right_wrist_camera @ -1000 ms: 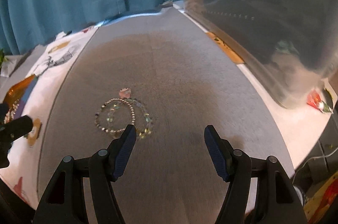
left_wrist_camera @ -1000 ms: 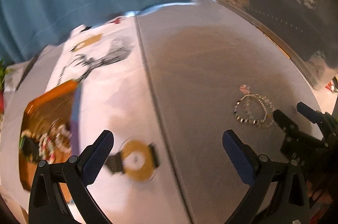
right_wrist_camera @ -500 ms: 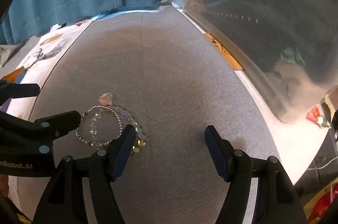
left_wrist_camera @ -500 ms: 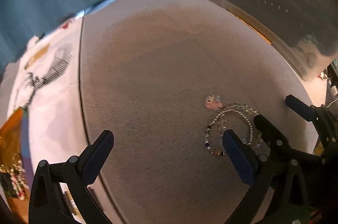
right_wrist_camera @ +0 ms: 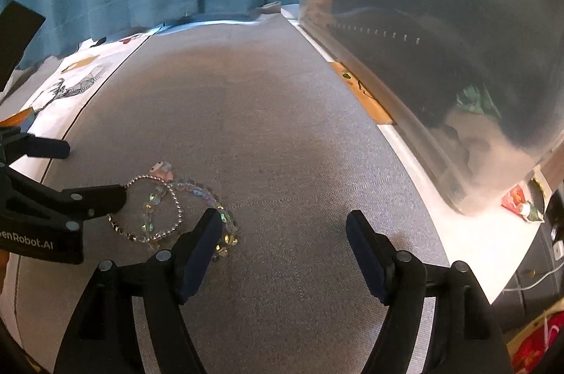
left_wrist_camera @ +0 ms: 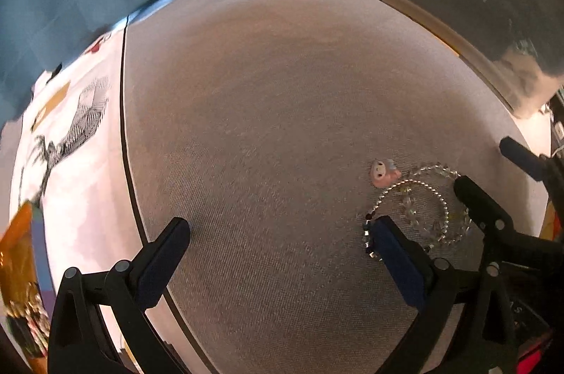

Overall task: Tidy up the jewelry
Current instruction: 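Grasp the silver chain bracelet with the left tool while the right grasps the clear bead bracelet, then carry the silver chain and clear bead bracelets over the copper tray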

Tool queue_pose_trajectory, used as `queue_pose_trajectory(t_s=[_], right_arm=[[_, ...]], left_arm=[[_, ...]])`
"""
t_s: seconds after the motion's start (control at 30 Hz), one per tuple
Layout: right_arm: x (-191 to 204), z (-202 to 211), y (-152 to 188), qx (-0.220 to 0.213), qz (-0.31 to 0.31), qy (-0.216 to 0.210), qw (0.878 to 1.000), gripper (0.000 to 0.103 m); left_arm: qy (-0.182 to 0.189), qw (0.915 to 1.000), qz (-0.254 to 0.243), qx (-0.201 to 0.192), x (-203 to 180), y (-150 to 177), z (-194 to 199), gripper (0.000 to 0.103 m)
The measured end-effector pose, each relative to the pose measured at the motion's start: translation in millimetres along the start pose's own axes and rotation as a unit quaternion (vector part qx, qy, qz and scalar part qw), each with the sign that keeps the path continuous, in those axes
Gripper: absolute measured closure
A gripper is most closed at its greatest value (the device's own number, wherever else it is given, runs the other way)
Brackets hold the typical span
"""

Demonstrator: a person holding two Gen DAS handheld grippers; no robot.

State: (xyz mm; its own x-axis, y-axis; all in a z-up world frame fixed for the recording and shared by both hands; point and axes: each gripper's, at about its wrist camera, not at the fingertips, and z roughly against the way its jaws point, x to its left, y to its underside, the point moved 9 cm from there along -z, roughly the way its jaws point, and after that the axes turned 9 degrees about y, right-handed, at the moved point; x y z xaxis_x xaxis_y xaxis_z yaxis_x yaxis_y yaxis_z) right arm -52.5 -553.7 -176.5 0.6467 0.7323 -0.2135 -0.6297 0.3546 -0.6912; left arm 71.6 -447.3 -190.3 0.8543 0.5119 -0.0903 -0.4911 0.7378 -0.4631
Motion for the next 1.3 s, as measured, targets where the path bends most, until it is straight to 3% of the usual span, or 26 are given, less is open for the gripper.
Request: queue_pose_trajectory(t_s=[0.07, 0.1, 0.13, 0.17, 0.2, 0.23, 0.27, 0.3, 0.37, 0.53, 0.7, 1.1, 1.3], right_arm=[[1, 1, 0, -0.003, 0.003, 0.002, 1.000, 0.029], [1, 1, 1, -0.005, 0.004, 0.002, 1.000, 0.029], [2, 2, 1, -0.008, 0.006, 0.002, 1.000, 0.029], [2, 1, 1, -0.010, 0.008, 0.002, 1.000, 0.032], [3, 2, 1, -0.011, 0.008, -0.001, 1.000, 0.037], [8, 4, 2, -0.013, 0.008, -0.022, 1.000, 0.059], [14, 7, 4, -0.012, 0.008, -0.051, 0.999, 0.092], [22, 10, 4, -0.014, 0.016, -0.076, 0.997, 0.095], [31, 14, 5, -0.023, 0.052, -0.055, 0.997, 0.095], [24, 15, 5, -0.017, 0.005, -0.077, 0.997, 0.095], [23, 20, 0, -0.022, 0.004, -0.078, 0.997, 0.095], [28, 59, -27, -0.057, 0.006, -0.078, 0.995, 0.095], [36, 88, -36, -0.069, 0.006, -0.079, 0.994, 0.095]], left_arm=[[0.008, 0.9999, -0.014, -0.004, -6, -1, 1, 0.007], [0.015, 0.9997, -0.019, -0.005, -11, -1, 3, 0.018], [0.028, 0.9993, -0.023, -0.007, -16, -1, 4, 0.038], [0.046, 0.9985, -0.029, -0.010, -22, -2, 6, 0.051], [0.052, 0.9977, -0.043, -0.013, -30, -3, 8, 0.091], [0.062, 0.9965, -0.056, -0.005, -36, -2, 9, 0.103], [0.069, 0.9958, -0.060, 0.000, -41, -1, 9, 0.102], [0.082, 0.9951, -0.055, 0.003, -44, 0, 9, 0.102], [0.088, 0.9950, -0.048, 0.002, -44, 0, 11, 0.102], [0.082, 0.9959, -0.037, -0.005, -38, 0, 15, 0.102], [0.079, 0.9963, -0.029, -0.016, -33, -7, 23, 0.102], [0.059, 0.9973, -0.009, -0.044, -18, -6, 65, 0.102], [0.033, 0.9968, 0.016, -0.071, 6, 2, 105, 0.102]])
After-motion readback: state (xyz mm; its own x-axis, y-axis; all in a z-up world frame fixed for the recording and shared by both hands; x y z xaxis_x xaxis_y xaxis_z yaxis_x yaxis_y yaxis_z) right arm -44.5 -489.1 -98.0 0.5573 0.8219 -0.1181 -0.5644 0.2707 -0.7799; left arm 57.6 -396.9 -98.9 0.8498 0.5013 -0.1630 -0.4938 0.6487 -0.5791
